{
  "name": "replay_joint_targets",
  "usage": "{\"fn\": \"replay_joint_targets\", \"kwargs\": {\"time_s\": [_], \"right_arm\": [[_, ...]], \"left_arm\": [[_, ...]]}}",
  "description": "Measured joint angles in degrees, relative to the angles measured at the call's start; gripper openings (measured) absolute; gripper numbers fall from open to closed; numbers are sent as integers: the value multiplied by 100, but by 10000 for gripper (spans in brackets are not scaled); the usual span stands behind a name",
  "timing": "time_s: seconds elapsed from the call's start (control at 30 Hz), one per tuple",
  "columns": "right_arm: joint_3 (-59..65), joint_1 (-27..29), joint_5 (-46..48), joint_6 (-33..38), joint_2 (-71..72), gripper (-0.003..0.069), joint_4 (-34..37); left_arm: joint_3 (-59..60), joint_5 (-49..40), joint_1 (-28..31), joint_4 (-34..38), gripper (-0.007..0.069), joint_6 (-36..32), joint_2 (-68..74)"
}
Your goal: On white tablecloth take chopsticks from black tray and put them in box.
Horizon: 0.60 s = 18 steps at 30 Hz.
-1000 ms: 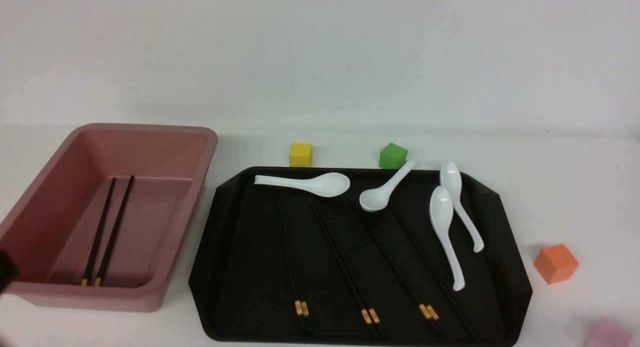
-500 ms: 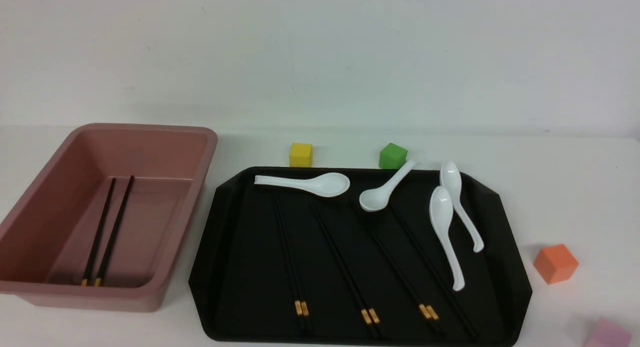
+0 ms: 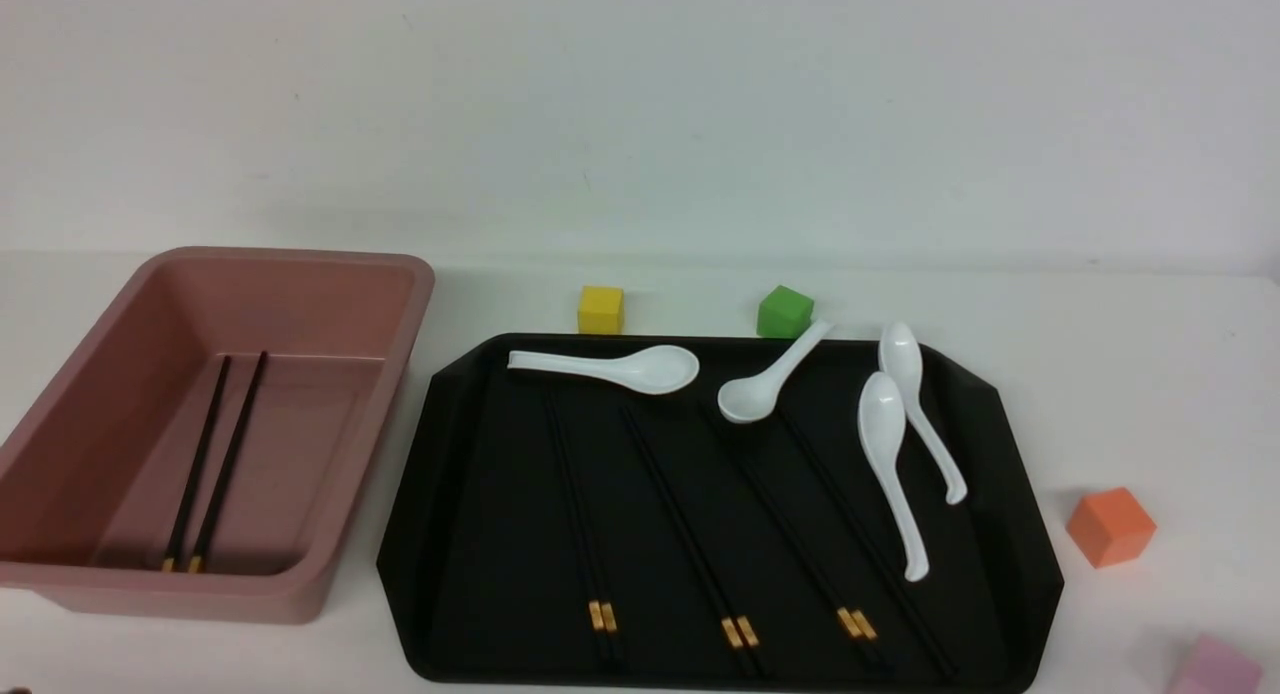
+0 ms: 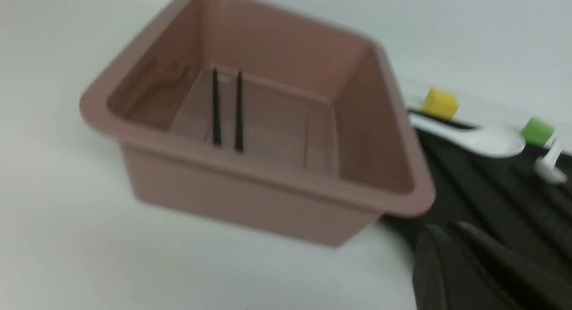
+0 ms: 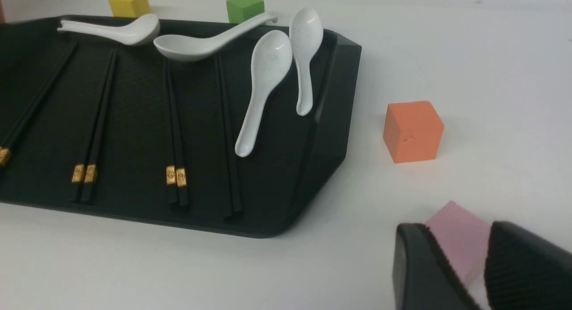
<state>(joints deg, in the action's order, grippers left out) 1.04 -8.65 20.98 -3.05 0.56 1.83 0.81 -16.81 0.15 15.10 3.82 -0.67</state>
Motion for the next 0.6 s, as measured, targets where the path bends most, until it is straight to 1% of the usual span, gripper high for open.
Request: {"fn": "replay_joint_targets", "kwargs": {"time_s": [0.07, 0.17, 0.27, 0.4, 0.6], "right_arm": [[0, 0, 0, 0, 0, 242, 0], [0, 0, 0, 0, 0, 242, 0], [0, 0, 0, 0, 0, 242, 0], [0, 0, 0, 0, 0, 242, 0], [0, 0, 0, 0, 0, 242, 0]], "left_arm": [[59, 5, -161, -332, -9, 363, 0], [83, -2, -264, -665, -8, 671, 0], [90, -54, -277, -803, -6, 739, 0], [90, -416, -277, -981, -3, 753, 0], [90, -479, -277, -1014, -1, 759, 0]]}}
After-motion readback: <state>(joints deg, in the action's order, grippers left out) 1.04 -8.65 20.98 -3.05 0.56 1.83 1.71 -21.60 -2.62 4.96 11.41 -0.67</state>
